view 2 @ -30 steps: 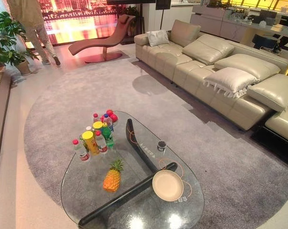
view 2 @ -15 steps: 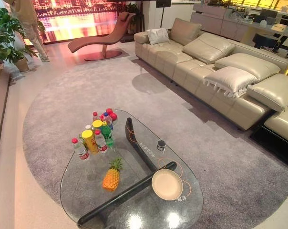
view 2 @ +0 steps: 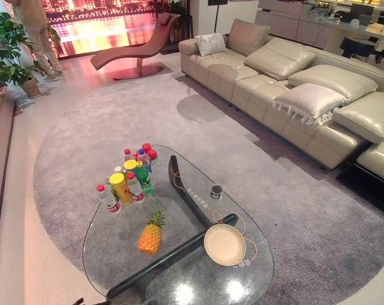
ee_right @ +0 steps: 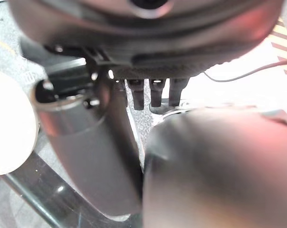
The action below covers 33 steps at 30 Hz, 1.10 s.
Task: Pick up the fruit to the plate
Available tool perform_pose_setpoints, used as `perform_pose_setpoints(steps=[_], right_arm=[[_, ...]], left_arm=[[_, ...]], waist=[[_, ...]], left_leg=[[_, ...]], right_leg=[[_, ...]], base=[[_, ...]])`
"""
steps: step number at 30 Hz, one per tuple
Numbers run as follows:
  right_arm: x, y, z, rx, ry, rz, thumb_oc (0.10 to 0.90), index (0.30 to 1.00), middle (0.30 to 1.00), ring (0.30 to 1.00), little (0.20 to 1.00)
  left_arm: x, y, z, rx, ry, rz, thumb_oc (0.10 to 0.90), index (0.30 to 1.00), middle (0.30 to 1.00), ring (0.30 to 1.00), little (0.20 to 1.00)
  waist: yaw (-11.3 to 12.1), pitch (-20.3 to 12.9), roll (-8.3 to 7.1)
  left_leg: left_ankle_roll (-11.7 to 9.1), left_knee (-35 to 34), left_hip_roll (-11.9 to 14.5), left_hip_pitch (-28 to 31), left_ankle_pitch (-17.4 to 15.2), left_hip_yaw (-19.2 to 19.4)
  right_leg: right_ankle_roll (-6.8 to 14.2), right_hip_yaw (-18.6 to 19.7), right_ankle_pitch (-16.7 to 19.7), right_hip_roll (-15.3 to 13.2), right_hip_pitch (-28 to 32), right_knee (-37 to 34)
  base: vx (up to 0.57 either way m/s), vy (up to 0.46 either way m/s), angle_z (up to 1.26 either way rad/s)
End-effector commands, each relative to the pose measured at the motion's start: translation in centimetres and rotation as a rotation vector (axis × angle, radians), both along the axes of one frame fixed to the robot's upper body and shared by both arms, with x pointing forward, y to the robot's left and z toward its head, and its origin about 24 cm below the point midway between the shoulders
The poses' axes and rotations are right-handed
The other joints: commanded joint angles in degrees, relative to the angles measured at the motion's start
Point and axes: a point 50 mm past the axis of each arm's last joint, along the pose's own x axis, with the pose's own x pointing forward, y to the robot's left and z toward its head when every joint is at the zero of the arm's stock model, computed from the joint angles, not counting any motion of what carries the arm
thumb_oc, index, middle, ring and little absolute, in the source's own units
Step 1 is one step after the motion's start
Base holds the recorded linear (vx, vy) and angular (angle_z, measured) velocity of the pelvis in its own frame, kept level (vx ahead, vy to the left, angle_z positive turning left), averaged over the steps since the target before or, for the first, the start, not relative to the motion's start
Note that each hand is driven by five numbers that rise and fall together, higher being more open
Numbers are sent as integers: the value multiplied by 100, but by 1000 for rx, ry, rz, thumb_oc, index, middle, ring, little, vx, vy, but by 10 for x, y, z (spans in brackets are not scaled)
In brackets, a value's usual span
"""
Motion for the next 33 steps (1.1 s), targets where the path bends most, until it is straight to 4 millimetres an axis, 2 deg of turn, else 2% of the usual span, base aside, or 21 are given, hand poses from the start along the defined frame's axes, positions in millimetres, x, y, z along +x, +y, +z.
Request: perform_pose_setpoints(steps=[1,3,6,7,14,16,17,19,22,24,28,33], right_arm=[[-15,-24,5,-52,116,50,800,900,900,900,900],[-11,-29,7,-64,106,53,800,900,900,900,900],[-8,-31,8,-69,101,54,800,900,900,900,900],[-6,-34,9,-67,98,55,800,900,900,900,900],[-7,-34,8,-75,82,51,800,900,900,900,900],[-7,-34,8,-76,81,52,800,900,900,900,900],[-2,-34,9,-86,55,65,800,900,900,900,900],[7,-33,10,-92,23,66,800,900,900,900,900],[35,-33,16,-105,-82,45,800,900,900,900,900],[44,-35,19,-114,-122,23,800,900,900,900,900],[51,-35,21,-125,-164,-13,800,900,900,900,900],[58,-26,20,-142,-212,-27,800,900,900,900,900]], left_arm=[[57,30,32,212,-205,-74,800,900,900,900,900],[71,30,40,243,-267,-98,800,900,900,900,900],[80,30,46,253,-315,-111,800,900,900,900,900],[95,26,55,242,-392,-133,800,900,900,900,900],[116,9,72,194,-534,-224,800,900,900,900,900],[117,9,72,189,-539,-227,800,900,900,900,900],[132,0,85,146,-609,-266,800,900,900,900,900],[143,-4,95,130,-659,-288,800,900,900,900,900],[177,-12,134,130,-809,-357,800,900,900,900,900],[189,-15,154,150,-877,-399,800,900,900,900,900],[204,-27,187,176,-988,-460,800,900,900,900,900],[212,-38,214,179,-1094,-490,800,900,900,900,900]], waist=[[115,193,-161],[126,232,-147],[135,261,-141],[159,309,-142],[246,415,-192],[249,423,-195],[275,557,-220],[283,694,-227],[264,1176,-229],[238,1358,-219],[189,1574,-188],[104,1797,-148]], left_leg=[[86,-7,-184,255,-155,-47],[88,-7,-178,238,-152,-50],[91,-3,-176,220,-148,-55],[104,12,-172,202,-156,-74],[122,100,-164,164,-180,-90],[123,107,-162,161,-180,-87],[127,265,-136,32,-200,-57],[127,414,-129,-128,-208,-45],[135,784,-144,-607,-189,-25],[150,923,-172,-764,-188,-21],[162,1137,-228,-963,-204,-27],[200,1354,-296,-1196,-213,-24]], right_leg=[[57,7,635,-102,-368,47],[52,19,625,-99,-400,71],[45,35,623,-91,-426,83],[35,45,619,-84,-449,101],[9,27,576,-67,-471,190],[7,26,573,-65,-475,198],[-11,22,552,-53,-587,310],[-27,37,542,-50,-731,422],[-85,41,555,-47,-1131,689],[-106,49,562,-48,-1262,777],[-135,104,571,-48,-1388,856],[-170,143,575,-66,-1548,969]], base=[[0,0,0],[0,0,0],[0,8,-2],[7,12,-3],[0,0,0],[-4,-18,0],[-32,-50,0],[-151,-57,-1],[-270,-55,0],[-149,-38,1],[-31,-6,-2],[-56,22,1]])
